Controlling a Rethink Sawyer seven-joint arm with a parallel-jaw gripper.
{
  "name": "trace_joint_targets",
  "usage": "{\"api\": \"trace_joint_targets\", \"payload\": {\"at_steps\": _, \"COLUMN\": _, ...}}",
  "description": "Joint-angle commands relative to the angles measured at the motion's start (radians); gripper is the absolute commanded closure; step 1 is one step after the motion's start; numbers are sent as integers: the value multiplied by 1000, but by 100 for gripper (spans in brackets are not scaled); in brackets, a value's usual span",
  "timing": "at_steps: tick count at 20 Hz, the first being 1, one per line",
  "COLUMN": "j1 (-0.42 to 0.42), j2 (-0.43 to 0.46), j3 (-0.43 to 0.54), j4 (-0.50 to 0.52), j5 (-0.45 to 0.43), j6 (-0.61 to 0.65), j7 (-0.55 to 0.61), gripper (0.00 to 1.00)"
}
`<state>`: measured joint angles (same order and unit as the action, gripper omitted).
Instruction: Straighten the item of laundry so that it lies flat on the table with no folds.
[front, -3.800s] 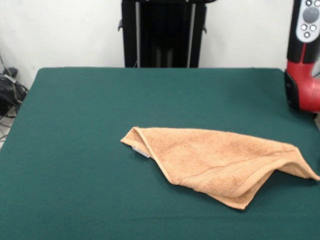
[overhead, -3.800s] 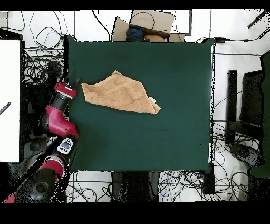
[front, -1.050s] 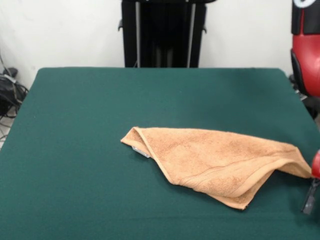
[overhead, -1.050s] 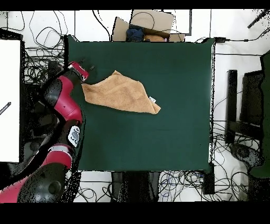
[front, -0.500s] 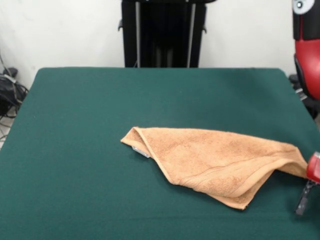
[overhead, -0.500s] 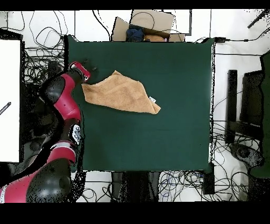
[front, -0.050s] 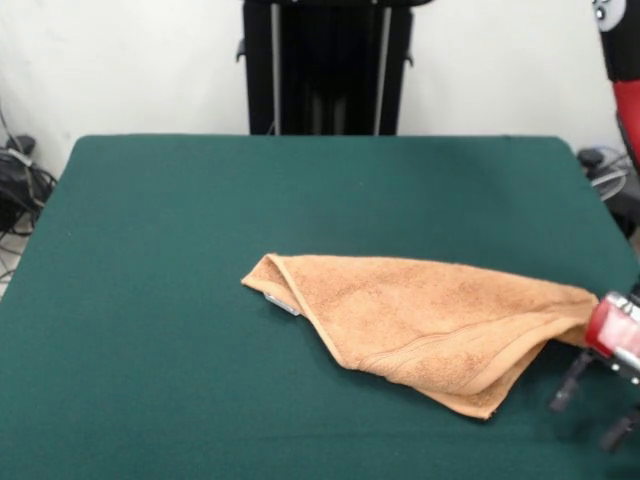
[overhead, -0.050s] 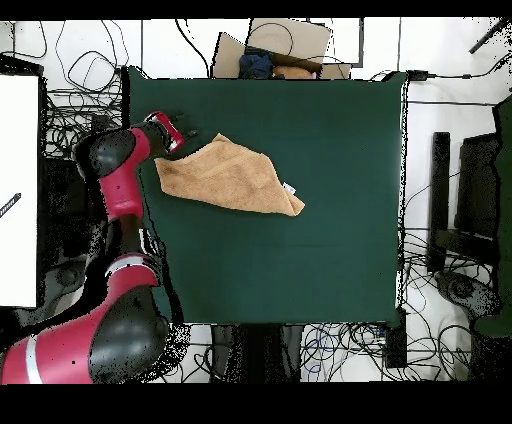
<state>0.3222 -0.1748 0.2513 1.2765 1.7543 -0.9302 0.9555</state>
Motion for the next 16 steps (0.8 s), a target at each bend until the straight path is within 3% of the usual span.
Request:
{"api": "trace_joint_targets", "payload": {"at_steps": 1, "j1": -83, "j2": -95, "j3": 258, "j4": 141, "j5": 147, "j6": -164, "j7": -323, "gripper": 0}}
{"api": "trace_joint_targets", "payload": {"at_steps": 10, "j1": -165, "j2": -155, "j3": 378, "j4": 217, "j5": 235, "j6": -200, "j7": -342, "gripper": 0}}
{"api": "trace_joint_targets", "payload": {"at_steps": 16, "j1": -197, "j2": -159, "j3": 410, "j4": 247, "j5": 226, "j6": -176, "j7": -300, "gripper": 0}}
